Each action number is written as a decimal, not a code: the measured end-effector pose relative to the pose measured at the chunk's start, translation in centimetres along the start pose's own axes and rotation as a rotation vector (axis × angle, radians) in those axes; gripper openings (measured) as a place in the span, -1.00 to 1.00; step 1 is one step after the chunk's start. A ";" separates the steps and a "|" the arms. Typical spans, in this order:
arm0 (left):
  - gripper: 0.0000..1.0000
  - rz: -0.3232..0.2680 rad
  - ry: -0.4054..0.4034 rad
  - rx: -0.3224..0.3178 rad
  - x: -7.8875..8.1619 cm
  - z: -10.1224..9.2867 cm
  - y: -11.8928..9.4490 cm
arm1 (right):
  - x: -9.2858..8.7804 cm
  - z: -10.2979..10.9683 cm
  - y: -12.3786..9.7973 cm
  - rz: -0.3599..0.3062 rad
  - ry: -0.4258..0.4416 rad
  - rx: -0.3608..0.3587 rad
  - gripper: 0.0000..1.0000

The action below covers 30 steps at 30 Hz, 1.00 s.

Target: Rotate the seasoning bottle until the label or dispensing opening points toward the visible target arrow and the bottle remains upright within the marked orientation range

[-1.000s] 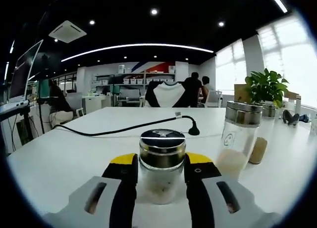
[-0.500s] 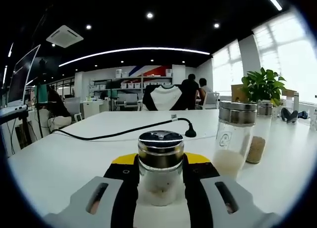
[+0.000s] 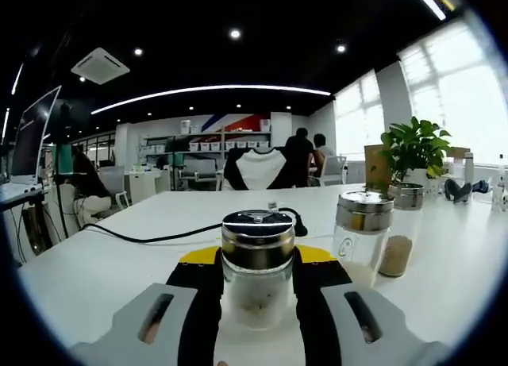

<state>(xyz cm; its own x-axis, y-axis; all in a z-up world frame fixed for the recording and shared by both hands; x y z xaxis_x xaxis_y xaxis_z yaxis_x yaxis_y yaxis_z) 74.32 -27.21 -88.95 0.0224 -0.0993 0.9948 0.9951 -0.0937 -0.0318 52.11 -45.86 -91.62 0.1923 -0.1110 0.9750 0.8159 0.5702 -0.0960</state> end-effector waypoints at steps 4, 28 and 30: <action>-0.29 -0.034 0.011 -0.008 1.5 0.0 -0.7 | 0.0 0.1 0.0 0.002 -0.001 0.002 0.47; -0.29 -0.101 0.002 -0.093 4.3 -1.6 -2.4 | 0.4 0.8 -0.6 -0.006 -0.010 -0.006 0.46; -0.29 -0.111 0.002 -0.106 4.7 -1.9 -2.6 | 0.4 0.7 -0.6 -0.006 -0.011 -0.008 0.45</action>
Point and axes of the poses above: the point that each gripper's makers call its tool centre point, and the gripper's own axes: y roughly forward along the fingers, z roughly to its left, x roughly out of its top, the point moved 1 cm from there along -y, roughly backward along the fingers, and after that the axes turned 5 degrees about y, right-handed, at the moved point
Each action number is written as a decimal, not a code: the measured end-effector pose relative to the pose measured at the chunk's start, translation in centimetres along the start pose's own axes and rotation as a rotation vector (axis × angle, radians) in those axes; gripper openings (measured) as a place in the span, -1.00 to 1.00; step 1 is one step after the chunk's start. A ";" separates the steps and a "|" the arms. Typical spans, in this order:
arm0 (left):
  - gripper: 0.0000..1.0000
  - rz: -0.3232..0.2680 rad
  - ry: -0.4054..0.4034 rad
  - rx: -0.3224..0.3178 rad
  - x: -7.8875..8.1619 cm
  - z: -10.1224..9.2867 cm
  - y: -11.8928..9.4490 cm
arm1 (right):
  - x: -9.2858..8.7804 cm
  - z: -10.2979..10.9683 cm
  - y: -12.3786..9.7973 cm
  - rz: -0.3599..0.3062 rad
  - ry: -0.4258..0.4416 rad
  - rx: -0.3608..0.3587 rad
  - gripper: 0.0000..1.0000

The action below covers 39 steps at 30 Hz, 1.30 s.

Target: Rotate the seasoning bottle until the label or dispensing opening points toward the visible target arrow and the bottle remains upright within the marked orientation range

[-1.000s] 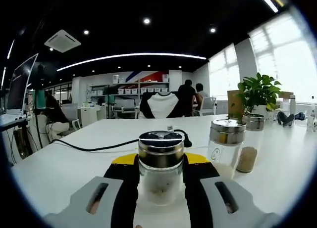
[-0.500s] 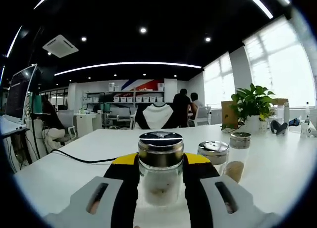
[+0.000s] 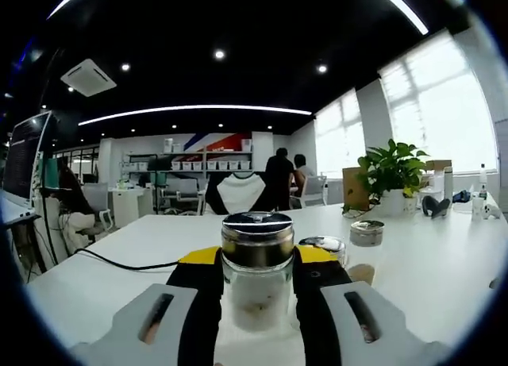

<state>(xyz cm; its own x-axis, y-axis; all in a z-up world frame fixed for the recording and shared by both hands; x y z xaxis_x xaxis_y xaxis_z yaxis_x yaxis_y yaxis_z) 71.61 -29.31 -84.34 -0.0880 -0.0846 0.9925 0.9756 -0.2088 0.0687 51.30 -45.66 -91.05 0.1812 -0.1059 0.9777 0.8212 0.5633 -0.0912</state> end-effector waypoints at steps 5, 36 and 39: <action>-0.29 -0.023 -0.008 -0.042 1.0 -0.9 -0.3 | 0.0 -0.1 0.0 0.001 -0.002 -0.002 0.44; -0.29 -0.049 -0.003 -0.375 1.3 -8.5 -0.1 | -0.1 0.1 -0.3 0.004 -0.021 0.002 0.40; -0.29 -0.049 -0.022 -0.425 1.2 -9.4 -0.3 | 0.0 0.0 -0.3 0.002 -0.023 -0.002 0.39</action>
Point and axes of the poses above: the point that each gripper's makers call its tool centre point, and the gripper's own axes: y roughly forward along the fingers, z roughly to its left, x roughly out of its top, the point moved 1 cm from there along -y, roughly backward along the fingers, and after that the axes turned 5 degrees about y, right-handed, at the moved point
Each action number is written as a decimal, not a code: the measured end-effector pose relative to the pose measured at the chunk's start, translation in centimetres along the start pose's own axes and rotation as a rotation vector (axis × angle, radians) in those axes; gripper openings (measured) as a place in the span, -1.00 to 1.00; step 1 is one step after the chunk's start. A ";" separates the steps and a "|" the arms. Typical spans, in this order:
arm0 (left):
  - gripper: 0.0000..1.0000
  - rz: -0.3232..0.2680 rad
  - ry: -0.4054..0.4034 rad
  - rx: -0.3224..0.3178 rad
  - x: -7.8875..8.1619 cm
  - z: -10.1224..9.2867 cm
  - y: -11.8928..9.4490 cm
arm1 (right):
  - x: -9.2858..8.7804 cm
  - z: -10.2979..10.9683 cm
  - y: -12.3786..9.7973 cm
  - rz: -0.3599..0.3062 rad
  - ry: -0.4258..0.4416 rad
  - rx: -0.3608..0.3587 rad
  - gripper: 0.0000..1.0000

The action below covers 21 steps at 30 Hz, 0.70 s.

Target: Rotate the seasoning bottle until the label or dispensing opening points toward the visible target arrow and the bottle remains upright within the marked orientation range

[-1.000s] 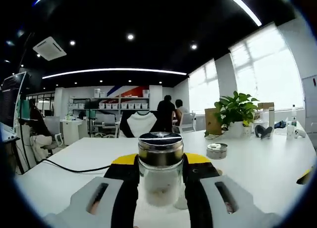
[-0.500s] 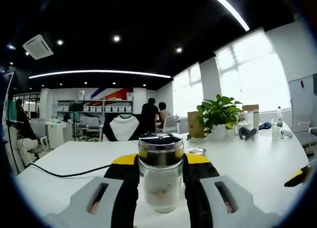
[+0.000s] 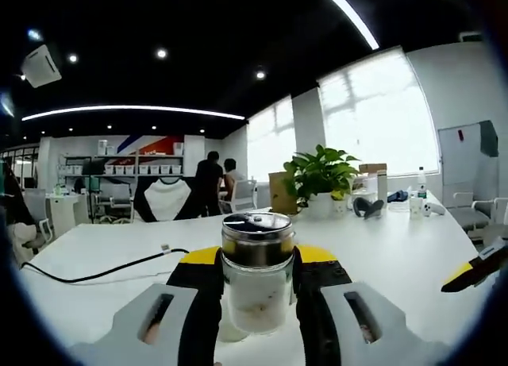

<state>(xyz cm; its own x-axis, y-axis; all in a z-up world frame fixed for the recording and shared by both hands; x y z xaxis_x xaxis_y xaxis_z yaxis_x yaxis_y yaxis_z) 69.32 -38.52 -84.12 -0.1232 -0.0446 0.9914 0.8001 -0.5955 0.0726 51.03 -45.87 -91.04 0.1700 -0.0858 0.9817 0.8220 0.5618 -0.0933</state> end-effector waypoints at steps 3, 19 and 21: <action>-0.29 -0.018 -0.003 -0.032 0.1 -0.6 0.2 | -0.1 0.0 0.0 0.002 0.000 -0.001 0.39; -0.29 -0.033 0.001 -0.294 -0.6 -6.3 1.1 | 0.2 -0.3 -0.5 -0.006 -0.003 -0.008 0.39; -0.29 -0.027 0.002 -0.313 -0.8 -6.8 1.2 | 0.5 -0.2 -0.6 -0.009 -0.003 -0.007 0.39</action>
Point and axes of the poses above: the point that each gripper's makers call its tool centre point, and the gripper's own axes: y roughly forward along the fingers, z roughly to its left, x roughly out of its top, the point moved 1 cm from there along -y, roughly backward along the fingers, and after that the axes turned 5 degrees about y, right-handed, at the moved point
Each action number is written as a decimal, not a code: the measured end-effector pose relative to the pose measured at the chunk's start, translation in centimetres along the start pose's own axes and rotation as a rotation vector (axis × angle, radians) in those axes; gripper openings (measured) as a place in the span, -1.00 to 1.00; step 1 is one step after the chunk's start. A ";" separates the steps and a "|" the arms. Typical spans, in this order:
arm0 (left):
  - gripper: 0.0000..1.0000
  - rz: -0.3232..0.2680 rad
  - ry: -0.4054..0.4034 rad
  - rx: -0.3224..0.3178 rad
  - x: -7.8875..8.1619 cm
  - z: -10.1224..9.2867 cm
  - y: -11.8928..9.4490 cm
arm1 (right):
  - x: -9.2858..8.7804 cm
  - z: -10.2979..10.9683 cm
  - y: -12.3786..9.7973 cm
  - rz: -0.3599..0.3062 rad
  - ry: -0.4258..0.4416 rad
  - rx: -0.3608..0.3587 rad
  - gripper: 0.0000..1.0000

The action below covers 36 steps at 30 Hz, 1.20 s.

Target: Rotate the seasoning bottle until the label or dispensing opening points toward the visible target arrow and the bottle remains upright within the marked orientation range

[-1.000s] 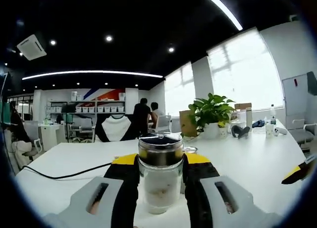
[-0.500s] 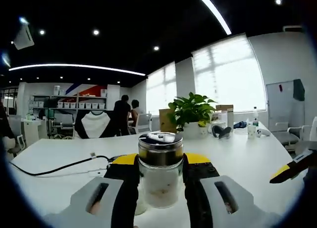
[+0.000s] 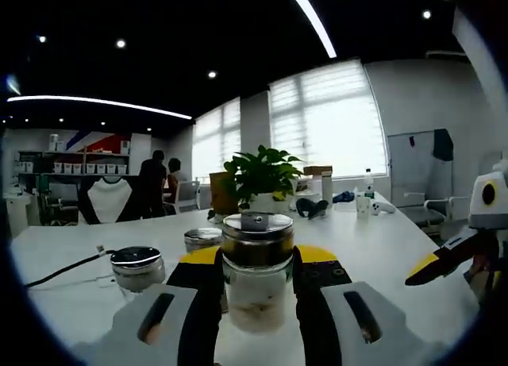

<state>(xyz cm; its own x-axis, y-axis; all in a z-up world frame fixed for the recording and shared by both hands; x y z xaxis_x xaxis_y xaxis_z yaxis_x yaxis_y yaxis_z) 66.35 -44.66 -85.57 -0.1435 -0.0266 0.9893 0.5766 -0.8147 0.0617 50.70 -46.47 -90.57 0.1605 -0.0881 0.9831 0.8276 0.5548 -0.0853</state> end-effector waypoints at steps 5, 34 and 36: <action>-0.29 -0.010 -0.050 -0.097 0.0 -1.9 0.4 | 0.6 -0.2 -0.2 -0.022 -0.008 -0.014 0.39; -0.29 0.019 -0.005 -0.592 1.6 -12.5 -0.7 | 0.8 -1.6 -0.2 -0.021 -0.042 -0.057 0.29; -0.29 0.021 -0.014 -0.623 1.5 -12.9 -0.9 | 0.9 -1.6 -0.2 -0.026 -0.049 -0.059 0.28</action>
<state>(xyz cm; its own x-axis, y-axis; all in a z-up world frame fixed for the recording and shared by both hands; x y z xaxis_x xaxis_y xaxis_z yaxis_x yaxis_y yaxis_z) 55.18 -51.45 -85.83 -0.1247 -0.0420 0.9913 0.0011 -0.9991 -0.0422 51.52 -48.01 -89.94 0.1129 -0.0605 0.9918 0.8618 0.5028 -0.0674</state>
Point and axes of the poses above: the point that each gripper's makers call its tool centre point, and the gripper's own axes: y roughly forward along the fingers, z roughly to its left, x roughly out of its top, the point moved 1 cm from there along -y, roughly backward along the fingers, and after that the axes turned 5 degrees about y, right-handed, at the moved point
